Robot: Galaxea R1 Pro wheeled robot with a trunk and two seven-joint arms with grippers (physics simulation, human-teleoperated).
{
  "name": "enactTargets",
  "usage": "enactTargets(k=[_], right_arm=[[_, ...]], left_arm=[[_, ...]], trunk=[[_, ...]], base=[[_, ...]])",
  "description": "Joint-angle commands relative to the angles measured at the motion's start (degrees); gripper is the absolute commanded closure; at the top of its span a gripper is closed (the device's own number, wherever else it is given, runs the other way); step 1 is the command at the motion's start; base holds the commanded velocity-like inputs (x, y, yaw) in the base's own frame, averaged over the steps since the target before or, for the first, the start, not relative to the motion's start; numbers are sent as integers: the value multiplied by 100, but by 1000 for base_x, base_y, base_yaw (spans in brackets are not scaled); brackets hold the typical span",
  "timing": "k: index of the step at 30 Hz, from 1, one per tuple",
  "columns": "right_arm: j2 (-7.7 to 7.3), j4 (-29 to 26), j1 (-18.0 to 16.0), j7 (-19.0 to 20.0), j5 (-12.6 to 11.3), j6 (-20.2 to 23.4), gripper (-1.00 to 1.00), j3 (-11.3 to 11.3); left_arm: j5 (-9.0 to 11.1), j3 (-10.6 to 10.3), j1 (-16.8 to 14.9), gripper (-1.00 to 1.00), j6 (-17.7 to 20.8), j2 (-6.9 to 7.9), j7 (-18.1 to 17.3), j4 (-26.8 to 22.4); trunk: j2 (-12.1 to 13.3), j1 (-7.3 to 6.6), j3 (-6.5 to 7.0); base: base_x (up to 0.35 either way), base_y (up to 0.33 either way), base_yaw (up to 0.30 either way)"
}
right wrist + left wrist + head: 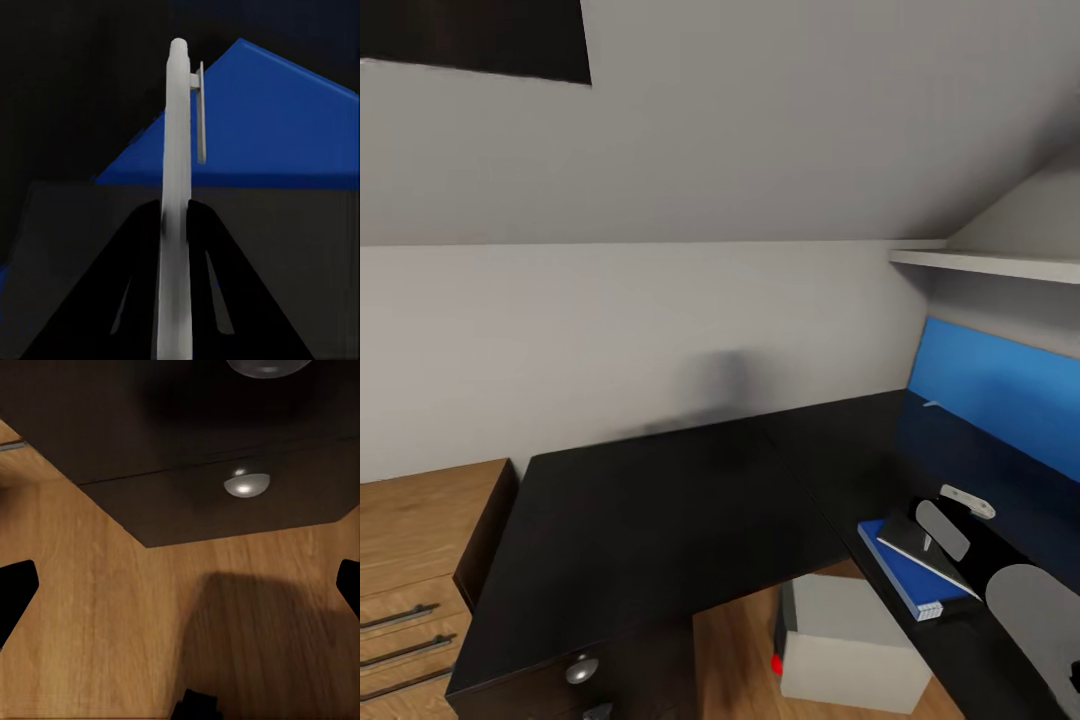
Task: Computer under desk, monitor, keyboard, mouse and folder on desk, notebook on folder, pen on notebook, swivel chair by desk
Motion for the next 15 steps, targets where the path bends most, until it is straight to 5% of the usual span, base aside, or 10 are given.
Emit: enactTargets(k=[1, 6, 15], right_arm=[[-8, -12, -5, -43, -36, 20, 100, 44], [-1, -11, -5, -43, -33, 22, 100, 44], [9, -11, -5, -43, -26, 26, 100, 44]], left_arm=[[61, -47, -2, -100, -24, 9, 41, -10], [61, -47, -2, -100, -21, 9, 41, -11], [61, -47, -2, -100, -19, 9, 41, -8]], trunk=[[-4, -1, -6], [-4, -1, -6], [-4, -1, -6]], base=[[-176, 0, 0], [-202, 0, 0], [-30, 0, 0]])
